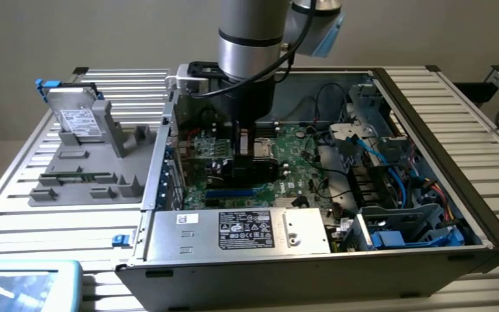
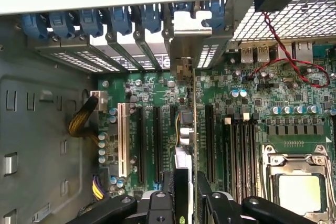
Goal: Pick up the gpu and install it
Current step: 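Insert the gpu into the slot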
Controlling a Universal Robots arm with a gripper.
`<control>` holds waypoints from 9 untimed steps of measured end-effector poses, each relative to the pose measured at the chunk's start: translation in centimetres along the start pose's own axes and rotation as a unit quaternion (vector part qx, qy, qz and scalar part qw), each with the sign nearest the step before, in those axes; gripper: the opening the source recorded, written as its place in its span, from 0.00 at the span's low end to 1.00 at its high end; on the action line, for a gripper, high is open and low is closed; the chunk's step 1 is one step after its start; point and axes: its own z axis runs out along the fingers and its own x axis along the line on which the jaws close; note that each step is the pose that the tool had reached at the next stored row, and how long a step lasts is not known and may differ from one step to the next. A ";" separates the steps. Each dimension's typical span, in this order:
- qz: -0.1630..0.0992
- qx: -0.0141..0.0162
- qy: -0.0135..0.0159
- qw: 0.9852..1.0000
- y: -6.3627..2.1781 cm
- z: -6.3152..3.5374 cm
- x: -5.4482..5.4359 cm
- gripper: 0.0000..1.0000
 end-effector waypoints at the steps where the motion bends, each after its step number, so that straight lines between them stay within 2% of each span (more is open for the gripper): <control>1: 0.001 0.000 0.000 1.000 0.05 0.06 0.0 0.28; 5: 0.006 0.000 -0.001 1.000 0.20 0.19 0.0 0.28; 9: 0.009 0.001 -0.006 1.000 0.32 0.33 0.0 0.28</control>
